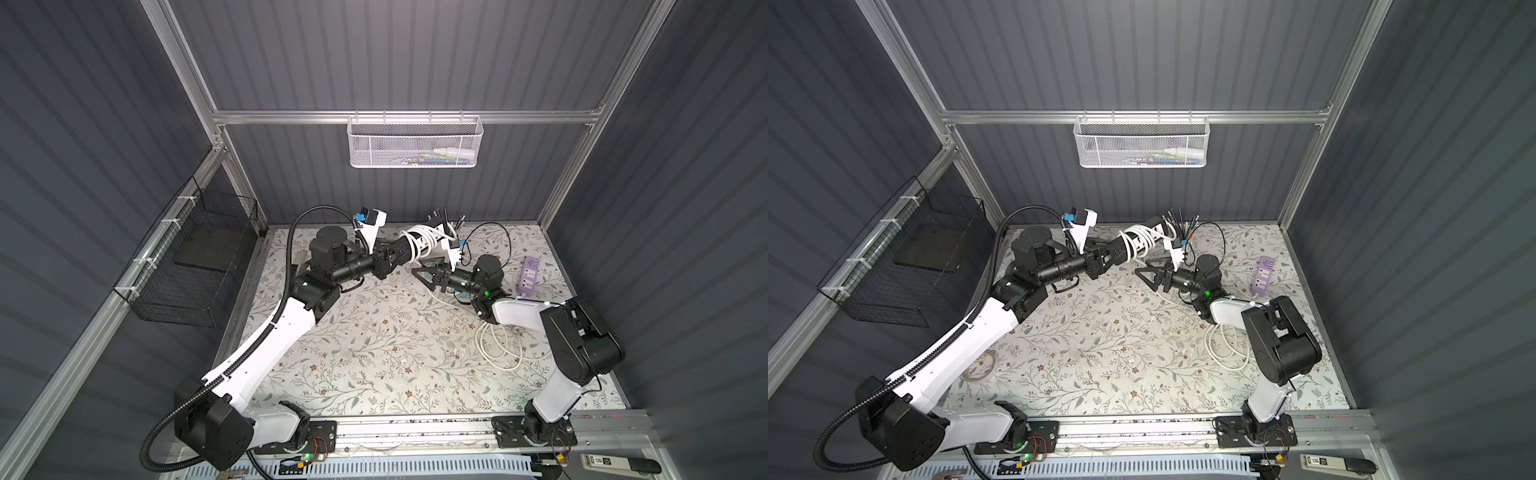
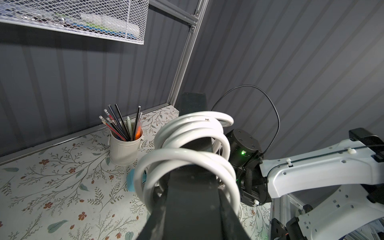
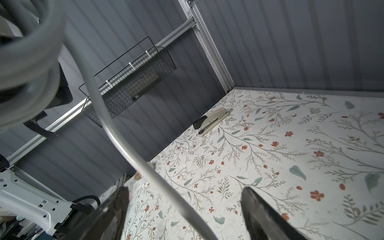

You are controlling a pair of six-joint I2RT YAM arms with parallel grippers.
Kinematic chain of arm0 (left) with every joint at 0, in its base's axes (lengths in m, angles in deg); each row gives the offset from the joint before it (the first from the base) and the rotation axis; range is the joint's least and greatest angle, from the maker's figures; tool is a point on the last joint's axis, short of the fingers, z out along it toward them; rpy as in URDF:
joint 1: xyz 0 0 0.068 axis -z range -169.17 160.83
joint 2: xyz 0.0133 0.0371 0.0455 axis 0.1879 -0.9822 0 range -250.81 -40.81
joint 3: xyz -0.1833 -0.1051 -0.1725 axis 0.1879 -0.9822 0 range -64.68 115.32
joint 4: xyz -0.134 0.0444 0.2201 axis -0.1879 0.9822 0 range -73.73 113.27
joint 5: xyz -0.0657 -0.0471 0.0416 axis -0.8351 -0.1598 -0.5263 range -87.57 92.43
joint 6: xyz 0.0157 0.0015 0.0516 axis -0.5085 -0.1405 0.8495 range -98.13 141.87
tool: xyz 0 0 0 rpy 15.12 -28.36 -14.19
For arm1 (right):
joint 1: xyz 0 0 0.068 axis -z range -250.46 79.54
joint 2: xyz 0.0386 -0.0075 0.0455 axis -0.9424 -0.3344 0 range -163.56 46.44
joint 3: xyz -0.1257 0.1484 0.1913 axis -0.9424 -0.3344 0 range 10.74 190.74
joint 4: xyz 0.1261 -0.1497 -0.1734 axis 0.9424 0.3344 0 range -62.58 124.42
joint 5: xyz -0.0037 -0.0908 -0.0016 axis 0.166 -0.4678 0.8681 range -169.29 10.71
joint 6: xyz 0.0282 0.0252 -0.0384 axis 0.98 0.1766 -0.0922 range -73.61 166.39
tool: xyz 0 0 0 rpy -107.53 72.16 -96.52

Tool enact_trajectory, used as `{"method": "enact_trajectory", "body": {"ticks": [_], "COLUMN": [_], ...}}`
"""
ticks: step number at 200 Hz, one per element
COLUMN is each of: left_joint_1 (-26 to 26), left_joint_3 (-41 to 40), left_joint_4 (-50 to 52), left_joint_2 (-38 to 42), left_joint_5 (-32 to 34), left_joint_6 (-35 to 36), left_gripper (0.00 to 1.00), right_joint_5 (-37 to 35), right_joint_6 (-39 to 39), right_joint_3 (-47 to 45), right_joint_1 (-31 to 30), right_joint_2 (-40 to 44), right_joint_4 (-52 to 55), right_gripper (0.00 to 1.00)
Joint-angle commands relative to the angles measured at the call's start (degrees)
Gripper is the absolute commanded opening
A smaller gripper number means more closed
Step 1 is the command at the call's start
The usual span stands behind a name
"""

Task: Unwrap the cord wrapped around the power strip
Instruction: Unwrap the power cord from the power strip.

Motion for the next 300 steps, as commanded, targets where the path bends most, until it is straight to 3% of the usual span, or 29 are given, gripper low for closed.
{"method": "enact_trajectory", "body": {"ticks": [1,14,44,75,119,218,256,300], "left_joint_1": [0.1,0.1,0.1,0.1,0.1,0.1,0.1,0.0], "left_joint_3": [2.1,2.1,2.0,1.6,1.8,1.1,0.9,2.7], "left_joint_4": [-4.3,-4.1,-3.3,-3.4,-3.2,-1.0,0.8,1.7], "left_joint_2": [1.6,1.8,2.1,2.2,2.0,-0.1,-0.2,-0.4], "left_joint_5": [-0.7,-0.3,0.1,0.5,-0.7,-1.5,3.9,12.1], "left_joint_6": [0.4,0.6,1.2,1.2,0.6,1.1,2.4,2.8], "left_gripper": [0.00,0.00,0.00,0.00,0.00,0.00,0.00,0.00], "right_joint_5": [1.2,1.1,0.3,-0.4,-2.0,-0.8,1.0,1.1], "right_joint_6": [1.1,2.1,2.2,0.8,0.6,0.6,1.6,-1.7], "right_joint_3": [2.0,1.9,1.2,0.2,-0.1,14.5,9.9,-1.5], "right_joint_1": [-1.0,-1.2,-1.0,-0.6,2.3,12.3,16.7,18.9], "right_joint_2": [-1.8,-2.5,-2.1,-0.1,1.9,8.3,17.2,29.1], "right_joint_4": [-2.9,-4.2,-4.3,-1.3,1.2,11.8,13.4,21.0], "right_gripper": [0.74,0.62,0.24,0.00,0.00,0.00,0.00,0.00]}}
